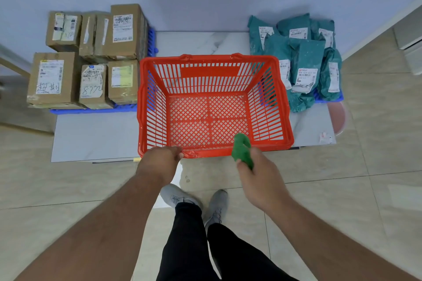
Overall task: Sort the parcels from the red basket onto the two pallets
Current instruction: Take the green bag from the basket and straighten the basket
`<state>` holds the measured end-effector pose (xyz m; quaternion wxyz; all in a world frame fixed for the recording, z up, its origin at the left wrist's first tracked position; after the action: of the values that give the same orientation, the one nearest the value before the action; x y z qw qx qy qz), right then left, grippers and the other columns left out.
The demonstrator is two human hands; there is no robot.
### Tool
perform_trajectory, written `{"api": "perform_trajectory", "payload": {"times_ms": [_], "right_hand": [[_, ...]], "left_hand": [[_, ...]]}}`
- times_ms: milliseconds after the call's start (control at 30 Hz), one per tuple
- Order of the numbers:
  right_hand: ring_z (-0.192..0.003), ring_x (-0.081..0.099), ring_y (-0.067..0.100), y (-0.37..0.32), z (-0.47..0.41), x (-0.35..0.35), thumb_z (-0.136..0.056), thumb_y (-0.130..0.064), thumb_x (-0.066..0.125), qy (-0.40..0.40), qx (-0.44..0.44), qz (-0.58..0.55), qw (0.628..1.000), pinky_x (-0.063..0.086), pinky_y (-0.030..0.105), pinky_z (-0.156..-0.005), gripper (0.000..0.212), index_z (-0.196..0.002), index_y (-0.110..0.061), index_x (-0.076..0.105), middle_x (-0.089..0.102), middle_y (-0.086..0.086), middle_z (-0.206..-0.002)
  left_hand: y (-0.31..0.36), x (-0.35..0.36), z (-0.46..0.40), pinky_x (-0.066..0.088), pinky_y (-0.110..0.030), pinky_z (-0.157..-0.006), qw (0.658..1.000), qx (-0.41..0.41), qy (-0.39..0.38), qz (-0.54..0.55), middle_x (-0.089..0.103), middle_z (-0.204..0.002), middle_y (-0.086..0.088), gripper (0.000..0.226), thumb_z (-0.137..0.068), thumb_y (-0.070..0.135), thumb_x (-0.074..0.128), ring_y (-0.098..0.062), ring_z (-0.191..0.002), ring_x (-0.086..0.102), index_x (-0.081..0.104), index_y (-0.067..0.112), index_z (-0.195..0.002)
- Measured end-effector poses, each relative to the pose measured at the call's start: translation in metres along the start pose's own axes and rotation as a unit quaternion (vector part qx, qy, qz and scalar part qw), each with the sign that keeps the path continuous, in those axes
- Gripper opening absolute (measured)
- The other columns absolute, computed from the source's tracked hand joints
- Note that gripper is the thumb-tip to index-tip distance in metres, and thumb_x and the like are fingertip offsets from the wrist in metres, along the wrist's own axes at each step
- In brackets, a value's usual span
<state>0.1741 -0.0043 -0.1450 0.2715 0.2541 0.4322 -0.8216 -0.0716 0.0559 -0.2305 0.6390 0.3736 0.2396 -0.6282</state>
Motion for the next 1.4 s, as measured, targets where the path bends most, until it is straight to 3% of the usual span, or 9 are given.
{"api": "perform_trajectory", "payload": {"times_ms": [167,333,533,767,867,933,1067,1167,1400], "right_hand": [[-0.151,0.043,0.032,-0.037,-0.013,0.109,-0.098,-0.021,0.056,-0.128,-0.171,0.296,0.931,0.04,0.043,-0.122,0.051,-0.146,-0.001,0.054,0.052,0.017,-0.161],[-0.155,0.041,0.033,-0.033,-0.006,0.149,-0.085,-0.024,0.067,-0.143,-0.18,0.307,0.924,0.037,0.045,-0.126,0.05,-0.129,0.0,0.066,0.055,0.023,-0.157],[-0.166,0.009,0.028,0.001,-0.011,0.087,-0.103,-0.021,0.046,-0.144,-0.159,0.447,0.868,0.022,0.051,-0.129,0.058,-0.159,-0.006,0.039,0.011,0.013,-0.179],[-0.164,0.025,0.023,0.022,-0.008,0.075,-0.095,-0.025,0.064,-0.115,-0.093,0.395,0.907,0.043,0.049,-0.115,0.059,-0.15,-0.004,0.053,0.03,0.011,-0.174],[-0.125,0.073,0.024,0.033,-0.006,0.064,-0.06,-0.023,0.087,-0.068,-0.088,0.379,0.919,0.064,0.042,-0.079,0.047,-0.103,-0.007,0.08,0.079,0.011,-0.127],[-0.105,0.078,0.028,0.041,-0.009,0.05,-0.06,-0.02,0.086,-0.027,-0.075,0.361,0.929,0.062,0.041,-0.07,0.034,-0.091,-0.01,0.077,0.081,0.009,-0.105],[-0.113,0.067,0.027,0.037,-0.01,0.014,-0.097,-0.029,0.057,0.031,-0.026,0.331,0.943,0.052,0.043,-0.088,0.022,-0.112,-0.015,0.065,0.071,0.004,-0.115],[-0.101,0.069,0.032,0.023,-0.01,0.006,-0.103,-0.028,0.05,0.053,-0.005,0.266,0.963,0.048,0.042,-0.079,0.018,-0.107,-0.013,0.059,0.073,0.008,-0.108],[-0.093,0.069,0.026,-0.014,-0.015,0.078,-0.105,-0.039,0.046,-0.081,0.017,0.034,0.996,0.059,0.046,-0.083,0.025,-0.106,-0.016,0.057,0.068,0.008,-0.104]], "left_hand": [[-0.002,0.003,-0.003,0.052,-0.039,-0.103,1.0,0.0,-0.006,-0.001,0.069,-0.136,-0.006,0.044,-0.111,0.044,0.036,-0.033,-0.121,0.063,0.059,0.029,-0.145],[-0.002,0.005,-0.006,0.054,-0.04,-0.1,1.0,0.01,-0.01,-0.011,0.071,-0.13,-0.007,0.043,-0.111,0.043,0.034,-0.033,-0.116,0.065,0.06,0.028,-0.143],[0.001,0.001,-0.004,0.052,-0.039,-0.103,1.0,0.005,-0.018,-0.002,0.069,-0.135,-0.007,0.044,-0.111,0.043,0.034,-0.032,-0.121,0.064,0.058,0.028,-0.146],[-0.001,0.004,-0.002,0.052,-0.041,-0.107,1.0,-0.008,-0.027,0.006,0.066,-0.141,-0.003,0.045,-0.111,0.046,0.034,-0.029,-0.125,0.062,0.054,0.033,-0.149],[-0.001,0.003,-0.002,0.052,-0.041,-0.107,1.0,-0.01,-0.027,-0.001,0.066,-0.14,-0.002,0.045,-0.111,0.046,0.033,-0.029,-0.124,0.062,0.054,0.033,-0.149],[-0.001,0.003,-0.004,0.052,-0.042,-0.107,1.0,-0.011,-0.025,0.0,0.066,-0.14,-0.002,0.046,-0.111,0.046,0.033,-0.028,-0.124,0.062,0.054,0.033,-0.149],[-0.003,0.003,-0.004,0.053,-0.04,-0.105,1.0,-0.01,-0.01,0.01,0.069,-0.136,0.0,0.043,-0.11,0.045,0.036,-0.027,-0.12,0.064,0.058,0.033,-0.144],[-0.004,0.003,-0.005,0.055,-0.036,-0.098,1.0,0.001,0.003,0.003,0.073,-0.125,0.0,0.04,-0.11,0.045,0.037,-0.027,-0.112,0.067,0.065,0.03,-0.134],[-0.005,0.002,-0.006,0.056,-0.037,-0.097,1.0,0.004,0.003,0.007,0.074,-0.124,0.001,0.039,-0.109,0.046,0.037,-0.026,-0.111,0.067,0.065,0.032,-0.133]]}}
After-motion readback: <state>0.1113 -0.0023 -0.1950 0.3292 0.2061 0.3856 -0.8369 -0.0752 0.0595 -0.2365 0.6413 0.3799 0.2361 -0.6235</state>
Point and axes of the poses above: each hand's wrist, its own z-axis away from the middle knuckle, its own x-axis out of the palm, y = z × x, the point moved 10 cm from there along -z, towards the middle knuckle
